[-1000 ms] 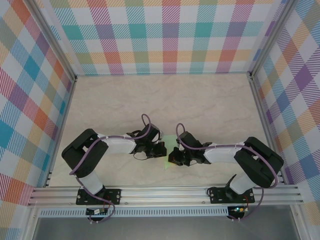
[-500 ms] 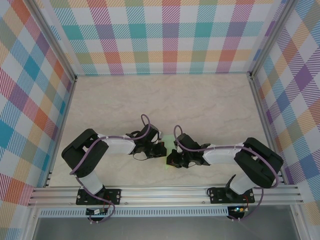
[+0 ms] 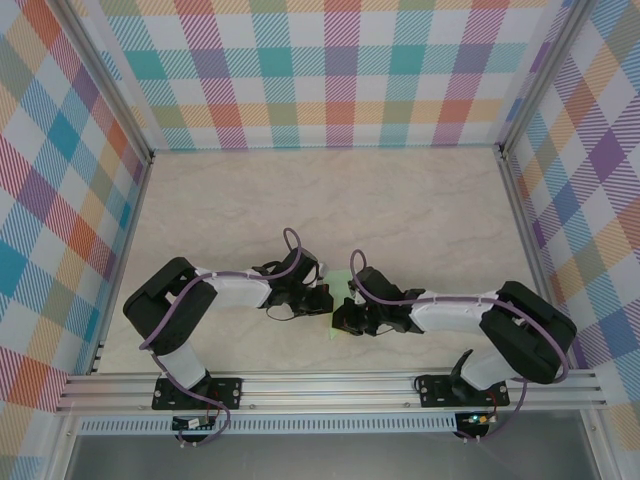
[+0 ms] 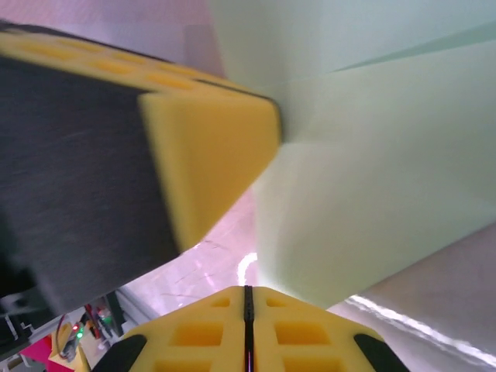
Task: Fold a paper plane with a square sheet of paper (pick it up from the middle)
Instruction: Third fold the triangle at the center of the table.
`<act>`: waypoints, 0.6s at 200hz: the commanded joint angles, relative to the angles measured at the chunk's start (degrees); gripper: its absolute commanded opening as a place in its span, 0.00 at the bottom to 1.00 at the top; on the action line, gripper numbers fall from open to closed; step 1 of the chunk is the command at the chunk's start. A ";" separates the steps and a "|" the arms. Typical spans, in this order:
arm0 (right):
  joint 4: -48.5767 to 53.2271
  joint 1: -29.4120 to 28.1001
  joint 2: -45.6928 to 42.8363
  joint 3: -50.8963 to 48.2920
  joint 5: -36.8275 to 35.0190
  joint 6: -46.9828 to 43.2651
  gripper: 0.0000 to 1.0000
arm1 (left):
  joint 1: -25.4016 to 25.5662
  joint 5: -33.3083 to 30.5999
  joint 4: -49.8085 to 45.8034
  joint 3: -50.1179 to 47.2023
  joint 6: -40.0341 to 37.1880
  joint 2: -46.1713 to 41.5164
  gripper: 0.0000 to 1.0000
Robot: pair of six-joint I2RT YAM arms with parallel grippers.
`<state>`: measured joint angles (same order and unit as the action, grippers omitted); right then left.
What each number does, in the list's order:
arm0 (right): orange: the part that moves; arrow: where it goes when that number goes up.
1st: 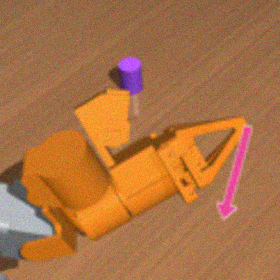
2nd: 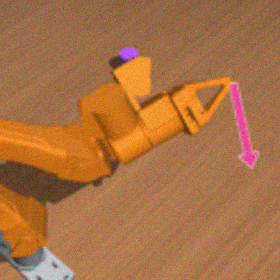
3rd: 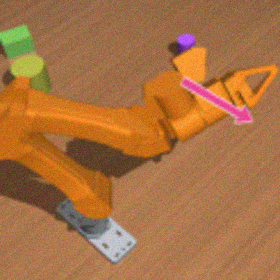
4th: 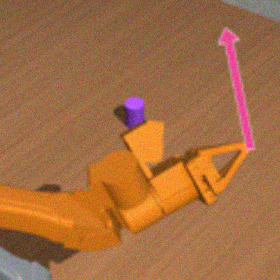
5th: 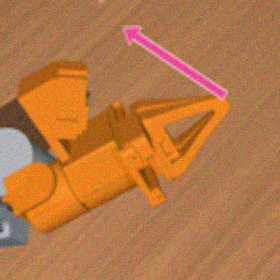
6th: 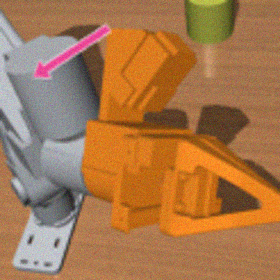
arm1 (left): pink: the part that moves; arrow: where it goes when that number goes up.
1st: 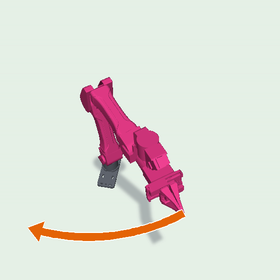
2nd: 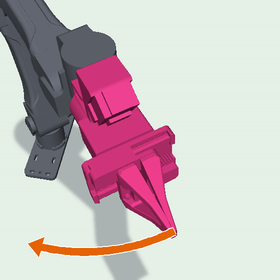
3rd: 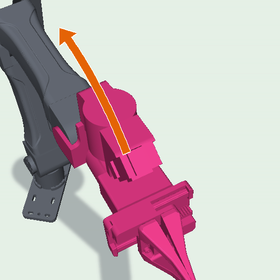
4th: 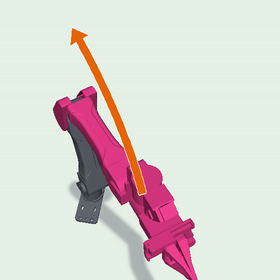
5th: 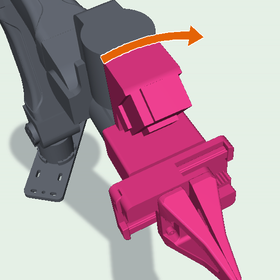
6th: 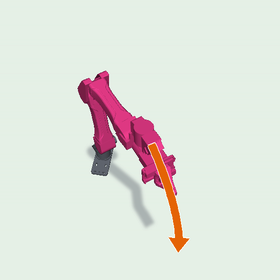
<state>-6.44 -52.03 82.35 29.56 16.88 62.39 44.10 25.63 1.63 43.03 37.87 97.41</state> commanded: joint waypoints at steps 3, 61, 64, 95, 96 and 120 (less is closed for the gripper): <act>-0.72 -0.53 -1.08 -0.38 -0.21 0.43 0.10 | -0.22 -2.95 -6.26 -0.40 -1.31 1.64 0.03; -2.16 -1.41 7.12 -0.87 1.02 0.35 0.10 | -0.19 -2.70 -6.24 -0.17 -1.51 1.69 0.02; -2.10 -1.41 7.37 -1.06 0.84 0.52 0.10 | -0.20 -2.68 -6.28 -0.23 -1.56 1.61 0.03; -0.82 -1.73 6.91 -1.25 0.51 0.67 0.10 | -0.19 -2.93 -6.92 -0.42 -1.96 1.37 0.02; -0.75 -1.75 6.91 -1.21 0.51 0.64 0.10 | -0.17 -2.94 -6.91 -0.41 -1.99 1.33 0.02; 2.07 -2.75 3.83 1.67 -0.21 -0.12 0.10 | -0.22 -3.03 -7.17 -0.43 -2.02 1.08 0.02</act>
<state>-9.02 -53.34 87.81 29.63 17.67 62.59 44.10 25.58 0.97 43.31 37.43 97.43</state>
